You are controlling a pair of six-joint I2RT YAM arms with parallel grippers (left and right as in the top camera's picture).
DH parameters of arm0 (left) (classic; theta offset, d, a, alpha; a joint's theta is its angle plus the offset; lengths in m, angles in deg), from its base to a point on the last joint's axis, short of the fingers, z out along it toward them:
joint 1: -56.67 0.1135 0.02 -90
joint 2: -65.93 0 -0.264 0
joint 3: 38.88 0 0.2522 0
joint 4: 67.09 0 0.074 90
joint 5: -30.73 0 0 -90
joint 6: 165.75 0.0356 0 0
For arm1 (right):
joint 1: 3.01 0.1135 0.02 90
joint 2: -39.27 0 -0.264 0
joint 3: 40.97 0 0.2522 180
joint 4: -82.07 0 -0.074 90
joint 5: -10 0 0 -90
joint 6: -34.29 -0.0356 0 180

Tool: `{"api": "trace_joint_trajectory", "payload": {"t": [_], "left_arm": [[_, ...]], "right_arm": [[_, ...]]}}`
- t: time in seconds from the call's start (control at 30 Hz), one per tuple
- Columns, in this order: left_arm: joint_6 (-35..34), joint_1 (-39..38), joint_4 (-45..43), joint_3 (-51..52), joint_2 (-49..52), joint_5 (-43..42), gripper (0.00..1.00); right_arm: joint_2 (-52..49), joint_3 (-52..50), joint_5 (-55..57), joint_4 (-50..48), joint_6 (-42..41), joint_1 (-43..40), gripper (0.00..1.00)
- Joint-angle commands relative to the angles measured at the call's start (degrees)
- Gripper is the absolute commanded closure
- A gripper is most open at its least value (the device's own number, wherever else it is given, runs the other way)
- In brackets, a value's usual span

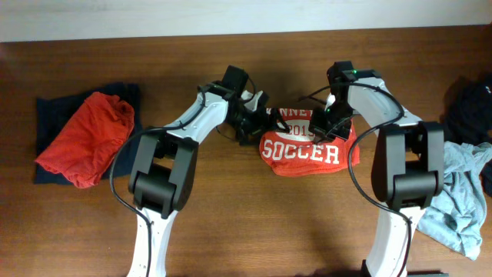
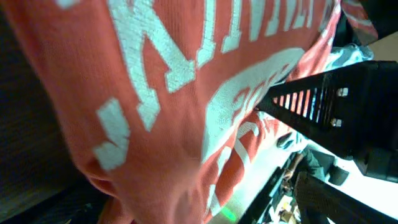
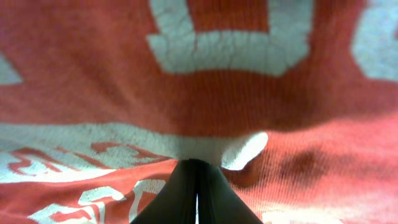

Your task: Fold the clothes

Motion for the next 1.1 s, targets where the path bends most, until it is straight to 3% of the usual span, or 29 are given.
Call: {"api": "trace_joint_trajectory", "payload": {"t": [0.0, 0.23, 0.43, 0.73, 0.97, 1.07], "left_arm": [[-0.72, 0.02, 0.13, 1.16, 1.88, 4.13, 0.01], [-7.08, -2.51, -1.42, 1.16, 2.34, 4.15, 0.03], [-7.04, -4.09, -2.78, 1.16, 4.55, 3.69, 0.36], [-4.81, -4.31, -5.92, 1.16, 5.31, 3.58, 0.37], [-3.8, -4.87, -8.17, 1.16, 5.31, -1.9, 0.37], [-3.78, -5.14, -8.59, 1.16, 5.31, -1.77, 0.48]], "right_arm": [[-2.84, -0.35, 2.27, -0.44, 0.15, 0.76, 0.96], [-2.84, -0.35, 2.21, -0.83, -0.7, 1.44, 0.96], [-2.84, -0.35, 2.08, -0.83, -0.68, 1.44, 0.96], [-2.84, -0.35, 2.08, -0.83, -0.68, 1.44, 0.96], [-2.84, -0.35, 2.08, -0.79, -0.68, 1.44, 0.96], [-2.84, -0.35, 2.08, -0.81, -0.68, 1.44, 0.96]]}}
